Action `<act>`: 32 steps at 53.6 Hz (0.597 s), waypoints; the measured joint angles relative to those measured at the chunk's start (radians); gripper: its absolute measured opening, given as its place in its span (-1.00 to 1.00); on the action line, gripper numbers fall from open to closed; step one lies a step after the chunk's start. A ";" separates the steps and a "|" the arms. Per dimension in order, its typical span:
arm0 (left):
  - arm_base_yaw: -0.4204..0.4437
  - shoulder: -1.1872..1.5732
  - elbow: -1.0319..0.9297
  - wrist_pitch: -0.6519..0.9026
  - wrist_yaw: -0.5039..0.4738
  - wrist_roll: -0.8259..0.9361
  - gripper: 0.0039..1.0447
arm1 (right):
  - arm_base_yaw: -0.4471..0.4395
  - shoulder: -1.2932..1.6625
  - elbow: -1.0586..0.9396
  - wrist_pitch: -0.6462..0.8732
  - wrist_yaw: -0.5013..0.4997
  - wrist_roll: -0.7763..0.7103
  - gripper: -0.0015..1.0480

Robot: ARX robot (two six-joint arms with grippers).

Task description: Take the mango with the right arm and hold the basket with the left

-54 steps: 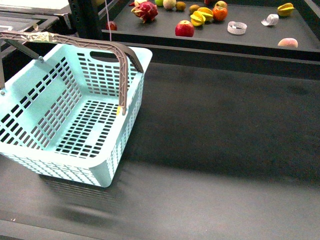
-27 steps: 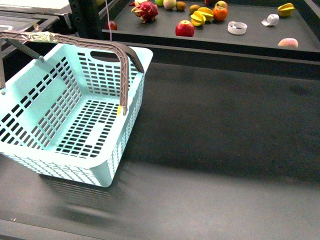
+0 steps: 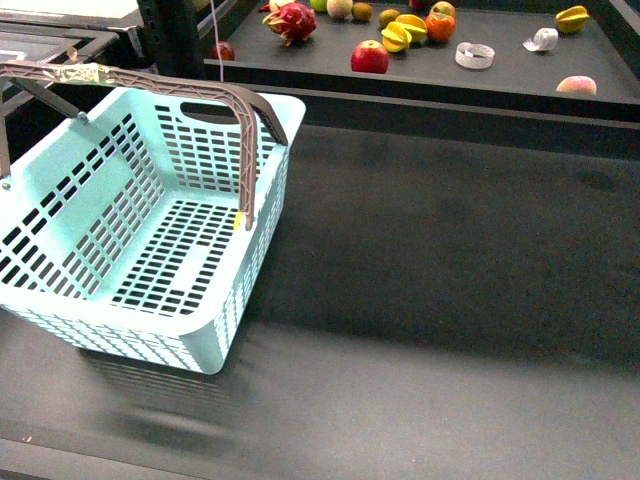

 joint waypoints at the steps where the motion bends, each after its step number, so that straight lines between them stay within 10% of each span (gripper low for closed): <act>1: 0.000 -0.011 0.000 -0.011 0.000 0.000 -0.93 | 0.000 0.000 0.000 0.000 0.000 0.000 0.85; 32: 0.000 -0.284 0.000 -0.278 0.000 0.002 -0.93 | 0.000 0.000 0.000 0.000 0.000 0.000 0.85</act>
